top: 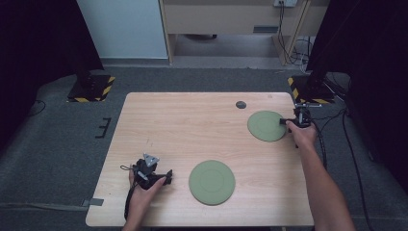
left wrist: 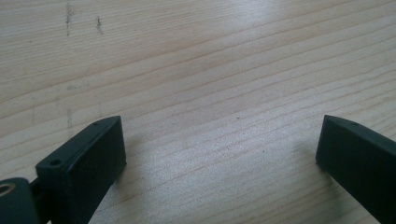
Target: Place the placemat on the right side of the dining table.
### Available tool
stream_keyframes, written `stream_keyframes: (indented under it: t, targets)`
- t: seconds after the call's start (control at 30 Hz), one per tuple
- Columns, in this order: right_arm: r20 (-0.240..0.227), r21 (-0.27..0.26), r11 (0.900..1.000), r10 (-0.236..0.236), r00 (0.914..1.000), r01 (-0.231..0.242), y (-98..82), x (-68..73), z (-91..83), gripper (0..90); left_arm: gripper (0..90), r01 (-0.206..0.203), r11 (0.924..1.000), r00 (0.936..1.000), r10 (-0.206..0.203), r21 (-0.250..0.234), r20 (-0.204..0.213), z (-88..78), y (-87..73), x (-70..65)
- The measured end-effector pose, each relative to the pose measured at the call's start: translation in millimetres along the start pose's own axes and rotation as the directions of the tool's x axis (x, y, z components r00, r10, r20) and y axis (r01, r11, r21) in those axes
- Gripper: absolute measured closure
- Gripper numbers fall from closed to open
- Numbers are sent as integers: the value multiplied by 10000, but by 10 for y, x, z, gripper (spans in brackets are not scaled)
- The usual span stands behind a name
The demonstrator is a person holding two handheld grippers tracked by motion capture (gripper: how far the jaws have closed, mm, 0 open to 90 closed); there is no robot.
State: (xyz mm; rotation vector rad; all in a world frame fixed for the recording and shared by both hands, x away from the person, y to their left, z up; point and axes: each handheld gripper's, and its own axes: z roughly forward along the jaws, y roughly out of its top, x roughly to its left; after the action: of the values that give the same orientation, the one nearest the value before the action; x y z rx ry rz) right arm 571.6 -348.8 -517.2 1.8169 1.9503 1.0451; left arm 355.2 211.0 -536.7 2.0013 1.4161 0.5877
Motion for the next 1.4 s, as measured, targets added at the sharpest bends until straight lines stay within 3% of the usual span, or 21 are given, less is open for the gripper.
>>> stream_keyframes:
  t: [0.83, 0.93, 1.1, 1.4]
  targets:
    - [90, 8, 9996, 272, 9996, -272, -24, -66, 32, 659, 7, -32, 10000, 10000, 32, 3, 23, 3, 3, -3]
    - [-21, -188, 9991, 389, 9992, -390, -18, -86, 15, 656, 7, -26, 10000, 10000, 26, 2, 25, 4, 3, -3]
    - [-54, -484, 9971, 584, 9983, -586, 11, -102, -26, 618, 7, -24, 10000, 10000, 24, 5, 26, 4, 4, -4]
    - [-51, -511, 9957, 767, 9970, -768, 31, -78, -61, 491, 6, -34, 10000, 10000, 34, 9, 25, 4, 4, -4]
